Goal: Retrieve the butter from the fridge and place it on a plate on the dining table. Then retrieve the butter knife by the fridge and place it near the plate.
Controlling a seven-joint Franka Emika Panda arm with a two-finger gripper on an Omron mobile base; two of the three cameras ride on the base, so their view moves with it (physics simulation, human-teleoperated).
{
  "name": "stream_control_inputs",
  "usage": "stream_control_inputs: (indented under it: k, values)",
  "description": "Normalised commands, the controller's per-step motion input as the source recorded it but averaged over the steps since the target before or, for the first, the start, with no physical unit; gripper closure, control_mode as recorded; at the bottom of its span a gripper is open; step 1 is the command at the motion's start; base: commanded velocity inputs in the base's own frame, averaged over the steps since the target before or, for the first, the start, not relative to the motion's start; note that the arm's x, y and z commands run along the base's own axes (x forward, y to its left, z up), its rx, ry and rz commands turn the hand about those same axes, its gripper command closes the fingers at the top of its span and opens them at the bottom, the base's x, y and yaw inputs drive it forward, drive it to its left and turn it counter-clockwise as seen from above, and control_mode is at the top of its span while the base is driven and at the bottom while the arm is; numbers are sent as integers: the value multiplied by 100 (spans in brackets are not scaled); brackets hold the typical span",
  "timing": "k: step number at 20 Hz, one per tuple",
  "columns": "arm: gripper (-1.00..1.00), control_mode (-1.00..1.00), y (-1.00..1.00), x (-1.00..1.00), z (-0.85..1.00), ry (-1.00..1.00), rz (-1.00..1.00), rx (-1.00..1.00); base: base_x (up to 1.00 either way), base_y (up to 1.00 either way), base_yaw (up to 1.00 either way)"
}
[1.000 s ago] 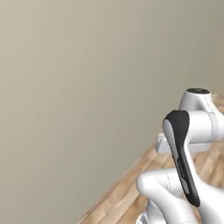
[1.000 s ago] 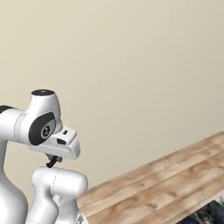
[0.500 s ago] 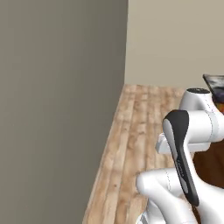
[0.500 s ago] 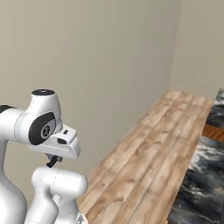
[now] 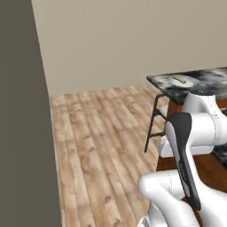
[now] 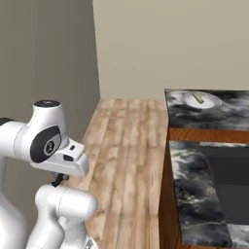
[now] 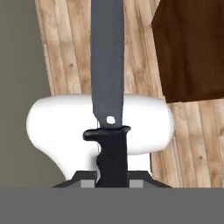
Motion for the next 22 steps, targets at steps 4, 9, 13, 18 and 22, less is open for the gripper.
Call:
stream_control_inputs:
  k: [4,9,13,18,22]
  values:
    - [100,100,0,0,0,0,0,0,100,46,-59]
    - [100,100,0,0,0,0,0,0,100,52,-55]
    - [100,100,0,0,0,0,0,0,100,87,-51]
    - [100,100,0,0,0,0,0,0,88,100,-42]
    - [100,100,0,0,0,0,0,0,86,100,-40]
